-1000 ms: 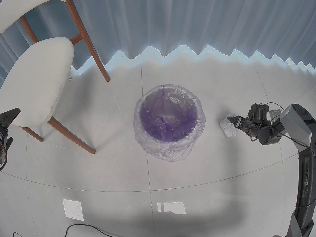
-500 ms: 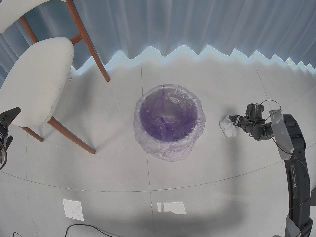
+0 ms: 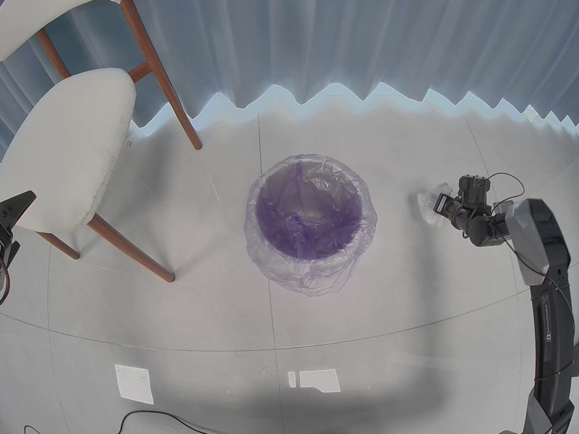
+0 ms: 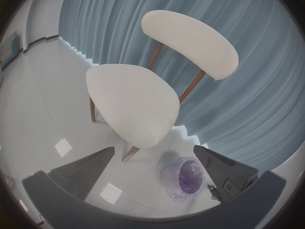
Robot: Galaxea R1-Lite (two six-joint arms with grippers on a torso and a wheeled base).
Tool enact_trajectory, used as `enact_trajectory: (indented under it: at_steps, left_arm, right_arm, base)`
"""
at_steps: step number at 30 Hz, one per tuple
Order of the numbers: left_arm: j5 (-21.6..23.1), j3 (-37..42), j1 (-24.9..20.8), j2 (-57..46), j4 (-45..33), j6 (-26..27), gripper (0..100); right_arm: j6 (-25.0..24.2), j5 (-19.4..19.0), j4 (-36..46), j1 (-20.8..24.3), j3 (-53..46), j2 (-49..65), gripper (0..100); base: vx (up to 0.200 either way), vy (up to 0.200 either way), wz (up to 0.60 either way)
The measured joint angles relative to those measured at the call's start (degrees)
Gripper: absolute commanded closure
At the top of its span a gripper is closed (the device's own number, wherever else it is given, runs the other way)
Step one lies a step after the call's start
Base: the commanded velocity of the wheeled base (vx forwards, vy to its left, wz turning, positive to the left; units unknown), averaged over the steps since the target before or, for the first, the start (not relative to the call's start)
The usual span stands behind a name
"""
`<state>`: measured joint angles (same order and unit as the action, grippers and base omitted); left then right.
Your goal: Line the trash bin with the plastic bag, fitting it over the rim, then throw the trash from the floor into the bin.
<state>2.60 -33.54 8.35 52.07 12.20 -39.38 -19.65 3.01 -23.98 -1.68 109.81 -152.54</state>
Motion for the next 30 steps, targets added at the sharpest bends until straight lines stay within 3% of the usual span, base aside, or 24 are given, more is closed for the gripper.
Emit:
enact_trajectory:
  at_steps: [5,10,21,25,30]
  left_arm:
    - [0.0,-0.2,0.1,-0.6,0.0,1.6,0]
    - [0.0,-0.3,0.0,-1.6,0.7,3.3,0]
    - [0.7,3.3,-0.8,-7.6,4.2,13.3,0]
    - [1.0,5.8,-1.3,-12.3,4.1,16.6,0]
    - [2.0,8.8,-2.4,-19.3,2.0,20.0,0]
  right_arm:
    - [-3.3,-1.0,-0.5,1.5,-10.5,11.5,100]
    - [-4.3,-2.8,-2.1,6.2,-24.1,24.5,100]
    - [4.5,-5.3,-14.6,22.6,-52.4,41.3,100]
    - [6.7,-5.6,-17.9,26.6,-56.2,41.9,100]
    - [8.4,-5.6,-20.6,29.8,-52.4,40.1,100]
  base:
    - [0.000,0.000,0.00]
    - [0.000,0.000,0.00]
    - [0.000,0.000,0.00]
    - [0.000,0.000,0.00]
    - [0.000,0.000,0.00]
